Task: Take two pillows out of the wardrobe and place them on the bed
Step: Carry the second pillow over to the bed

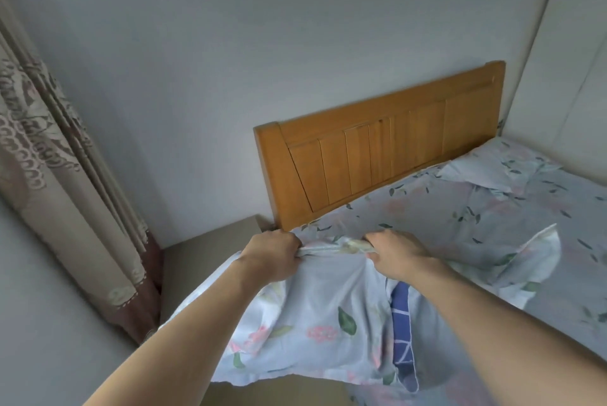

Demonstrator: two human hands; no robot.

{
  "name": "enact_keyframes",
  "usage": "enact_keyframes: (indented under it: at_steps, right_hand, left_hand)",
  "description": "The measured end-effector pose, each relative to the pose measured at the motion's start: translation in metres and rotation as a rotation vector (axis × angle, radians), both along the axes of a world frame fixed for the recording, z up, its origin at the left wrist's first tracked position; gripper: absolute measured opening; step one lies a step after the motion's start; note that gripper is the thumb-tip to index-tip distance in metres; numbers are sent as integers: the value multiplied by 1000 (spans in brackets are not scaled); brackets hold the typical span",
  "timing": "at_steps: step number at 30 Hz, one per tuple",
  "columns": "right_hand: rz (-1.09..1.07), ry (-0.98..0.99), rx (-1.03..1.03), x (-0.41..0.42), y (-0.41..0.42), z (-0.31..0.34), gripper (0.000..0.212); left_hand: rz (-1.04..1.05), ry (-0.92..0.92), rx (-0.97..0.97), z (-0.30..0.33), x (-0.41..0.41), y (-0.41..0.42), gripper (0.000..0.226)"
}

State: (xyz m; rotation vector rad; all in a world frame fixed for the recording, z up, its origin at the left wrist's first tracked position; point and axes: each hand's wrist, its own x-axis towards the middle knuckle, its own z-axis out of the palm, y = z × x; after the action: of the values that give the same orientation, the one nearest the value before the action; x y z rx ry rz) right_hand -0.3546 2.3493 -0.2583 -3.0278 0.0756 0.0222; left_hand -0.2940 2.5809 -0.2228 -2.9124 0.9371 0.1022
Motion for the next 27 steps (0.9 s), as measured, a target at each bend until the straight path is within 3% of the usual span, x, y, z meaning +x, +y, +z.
enact_keyframes:
  at_steps: [12,23,27]
  right_hand:
    - [-48,-68,-27,189,-114,-9,15]
    - [-139,29,-8,404,-210,-100,16]
    - [-107,71,-45,491,-252,-122,18]
  left_hand:
    - [-55,118,20,-5,212,-120,22]
    - [-141,246,17,-95,437,-223,19]
    - [-183,190,33,-128,518,-266,21]
